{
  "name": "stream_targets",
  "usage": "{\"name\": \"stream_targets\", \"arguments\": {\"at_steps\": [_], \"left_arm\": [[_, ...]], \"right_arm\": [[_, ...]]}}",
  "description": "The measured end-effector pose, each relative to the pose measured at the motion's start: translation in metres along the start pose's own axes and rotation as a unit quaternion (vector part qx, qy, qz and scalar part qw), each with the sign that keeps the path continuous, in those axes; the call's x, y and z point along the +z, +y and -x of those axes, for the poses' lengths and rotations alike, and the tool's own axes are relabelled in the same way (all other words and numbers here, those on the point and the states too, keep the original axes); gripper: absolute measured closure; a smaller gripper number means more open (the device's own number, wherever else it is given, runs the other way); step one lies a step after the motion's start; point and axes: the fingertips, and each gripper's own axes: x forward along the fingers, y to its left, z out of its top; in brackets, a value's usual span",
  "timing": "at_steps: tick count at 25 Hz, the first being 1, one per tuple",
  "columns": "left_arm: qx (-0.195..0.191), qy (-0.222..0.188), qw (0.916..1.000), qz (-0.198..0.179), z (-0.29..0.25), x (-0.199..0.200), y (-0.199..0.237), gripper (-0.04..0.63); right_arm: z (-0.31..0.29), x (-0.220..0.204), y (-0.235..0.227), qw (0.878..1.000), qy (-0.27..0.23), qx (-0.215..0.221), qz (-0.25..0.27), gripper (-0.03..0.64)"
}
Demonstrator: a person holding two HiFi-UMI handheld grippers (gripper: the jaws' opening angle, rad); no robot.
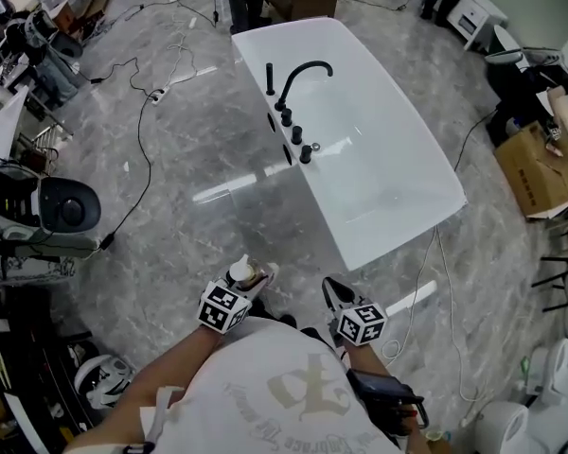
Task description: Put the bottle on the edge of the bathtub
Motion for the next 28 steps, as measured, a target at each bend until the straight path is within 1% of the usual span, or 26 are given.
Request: {"name": "stream_targets", "arguments": {"at_steps": [11,13,16,22,28], "left_arm": [[-0.046,0.014,0.9986,-0.024,-0.038,0.042,0.065,0.377],[-0.055,0.015,0.998,-0.028,-0.043,0.05,0.077,0.377],[-0.065,0.015,0.9972,-0.034,-0.049,0.06,0.093,0.377],[-0.083,0.028,0.9953,-0.042,-0.059,0.071,0.132,0.377],[-0.105,0.033,0.9922,-0.059,-0.062,0.08,0.157,0.377]], "right_arm": [[-0.053,0.046,-0.015,0.999,-0.014,-0.044,-0.016,0.611],[-0.061,0.051,-0.018,0.998,-0.012,-0.057,-0.019,0.611],[-0.072,0.058,-0.018,0.997,-0.003,-0.072,-0.009,0.611],[-0.102,0.081,-0.017,0.996,-0.005,-0.093,-0.004,0.611],[-0.123,0.097,-0.015,0.993,-0.015,-0.117,-0.008,0.611]]}}
